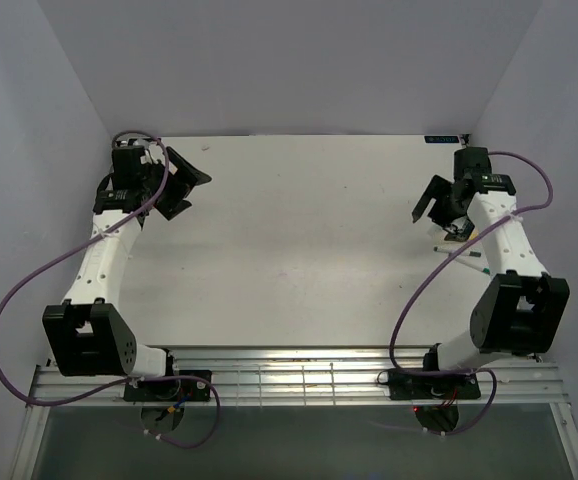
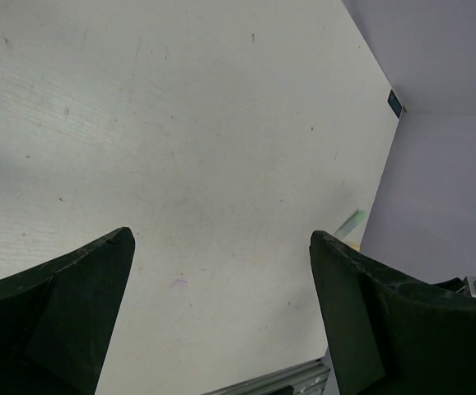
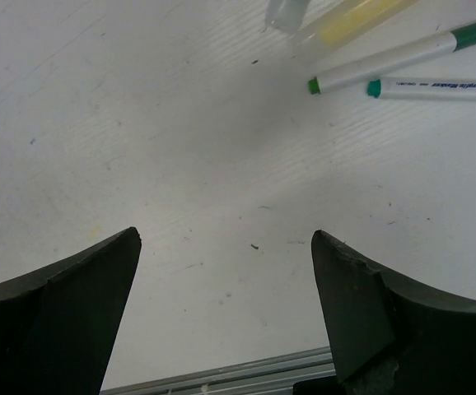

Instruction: Open the pen caps

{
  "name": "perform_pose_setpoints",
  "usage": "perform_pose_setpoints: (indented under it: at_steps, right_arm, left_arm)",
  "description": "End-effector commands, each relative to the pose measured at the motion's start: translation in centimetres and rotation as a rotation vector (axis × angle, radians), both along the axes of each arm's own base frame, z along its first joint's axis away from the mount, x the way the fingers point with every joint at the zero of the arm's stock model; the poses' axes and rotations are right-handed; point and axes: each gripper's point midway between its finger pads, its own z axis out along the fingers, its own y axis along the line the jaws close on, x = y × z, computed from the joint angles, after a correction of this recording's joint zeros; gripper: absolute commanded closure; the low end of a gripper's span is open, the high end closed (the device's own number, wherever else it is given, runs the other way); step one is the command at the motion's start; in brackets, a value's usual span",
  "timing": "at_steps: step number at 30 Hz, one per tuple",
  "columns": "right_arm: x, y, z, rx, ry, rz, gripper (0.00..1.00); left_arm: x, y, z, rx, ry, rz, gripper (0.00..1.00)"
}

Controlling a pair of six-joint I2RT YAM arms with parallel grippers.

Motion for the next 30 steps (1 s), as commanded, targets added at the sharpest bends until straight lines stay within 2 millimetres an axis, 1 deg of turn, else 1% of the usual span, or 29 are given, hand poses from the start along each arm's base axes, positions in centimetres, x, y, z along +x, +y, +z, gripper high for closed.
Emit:
perform_pose_setpoints:
  at_steps: [1,2,3,4,5,6,7,8,9,10,11,12,13,14,15,16,17,19,20,21,22,23,24,25,27,28,30]
  right_arm:
    - [0.7,-3.3,-1.0,0.03,0.089,-0.061,0.1]
    - [1.3,-3.8,-1.3,0.051,0.092,-0.061,0.1]
    - [2.1,-3.5,-2.2,0.112,0.107,-0.059,0.1]
    - [3.1,-4.6,-1.7,0.114,0.081,-0.101,0.1]
    - [4.0,-5.3,-1.6,0.108,0.057,-0.127,0.1]
    - [4.7,-6.0,-2.0,0.095,0.056,-0.158,0.1]
    - [5.4,-6.4,-1.9,0.091,0.044,-0.172,0.1]
    - [6.3,-6.6,-1.5,0.091,0.024,-0.178,0.1]
    - [6.7,-6.8,-2.4,0.097,0.046,-0.188,0.1]
    - [7.1,-6.8,-2.5,0.093,0.049,-0.191,0.1]
    - [7.0,-7.3,-3.1,0.07,0.06,-0.214,0.1]
    - [7.7,-7.5,-3.5,0.062,0.035,-0.225,0.09]
    - [8.2,-7.6,-3.7,0.061,0.012,-0.218,0.07]
    - [8.7,-7.7,-4.0,0.059,-0.008,-0.212,0.02]
    - [8.9,-7.7,-4.7,0.052,-0.012,-0.205,0.0]
    - [9.7,-7.9,-4.7,0.043,-0.038,-0.197,0.0]
    - [9.9,-7.9,-5.0,0.044,-0.033,-0.195,0.05]
    - [10.5,-8.0,-5.8,0.03,-0.015,-0.188,0.09]
    - [10.6,-8.1,-6.1,0.023,-0.01,-0.179,0.12]
    - [10.8,-8.0,-6.7,0.019,0.005,-0.172,0.13]
    - [11.2,-7.9,-6.7,0.008,-0.001,-0.159,0.16]
    - [11.3,-8.0,-7.0,-0.008,0.005,-0.157,0.17]
    - [11.3,-8.3,-7.7,-0.028,0.023,-0.155,0.17]
    - [11.5,-8.2,-7.8,-0.039,0.026,-0.149,0.17]
    - [11.6,-8.4,-8.9,-0.05,0.05,-0.151,0.21]
    - [11.6,-8.6,-9.1,-0.063,0.054,-0.155,0.22]
    - [12.1,-8.7,-9.6,-0.066,0.054,-0.147,0.22]
  left_arm:
    - [2.0,1.5,3.0,0.114,-0.109,0.008,0.02]
    - [2.6,1.1,3.6,0.117,-0.126,-0.033,0.02]
    - [2.5,-0.1,4.2,0.098,-0.155,-0.13,0.02]
    - [2.7,-0.3,4.2,0.133,-0.183,-0.193,0.02]
    - [3.0,-0.5,4.4,0.123,-0.183,-0.203,0.02]
    - [3.2,-0.1,3.7,0.114,-0.146,-0.176,0.02]
    - [3.1,1.0,2.8,0.102,-0.071,-0.078,0.02]
    - [2.9,1.6,2.4,0.09,-0.041,-0.037,0.02]
    - [2.7,3.0,1.5,0.073,-0.003,0.018,0.02]
    - [2.4,3.1,0.9,0.024,0.031,0.022,0.02]
    - [2.4,3.5,0.6,-0.034,0.056,0.033,0.02]
    - [2.5,4.8,0.3,-0.081,0.072,0.055,0.02]
    - [2.9,4.9,-0.9,-0.129,0.112,0.043,0.02]
    - [2.8,4.2,-0.7,-0.203,0.121,-0.014,0.02]
    - [2.9,4.3,-0.9,-0.237,0.135,-0.032,0.02]
    - [3.1,4.0,-1.3,-0.265,0.166,-0.056,0.02]
    - [2.9,3.4,-0.9,-0.296,0.161,-0.103,0.02]
    - [3.2,3.4,0.0,-0.287,0.122,-0.128,0.02]
    - [3.3,3.3,0.8,-0.278,0.094,-0.137,0.02]
    - [3.3,3.1,1.5,-0.279,0.061,-0.167,0.02]
    - [3.5,3.1,1.8,-0.273,0.045,-0.176,0.02]
    - [3.6,3.1,2.1,-0.267,0.036,-0.181,0.02]
    - [3.5,3.1,2.2,-0.272,0.038,-0.184,0.02]
    - [3.4,3.0,1.9,-0.281,0.057,-0.183,0.02]
    - [3.2,2.8,1.6,-0.3,0.075,-0.19,0.02]
    - [3.0,3.0,1.3,-0.29,0.091,-0.176,0.02]
    - [3.0,3.3,1.6,-0.264,0.085,-0.169,0.02]
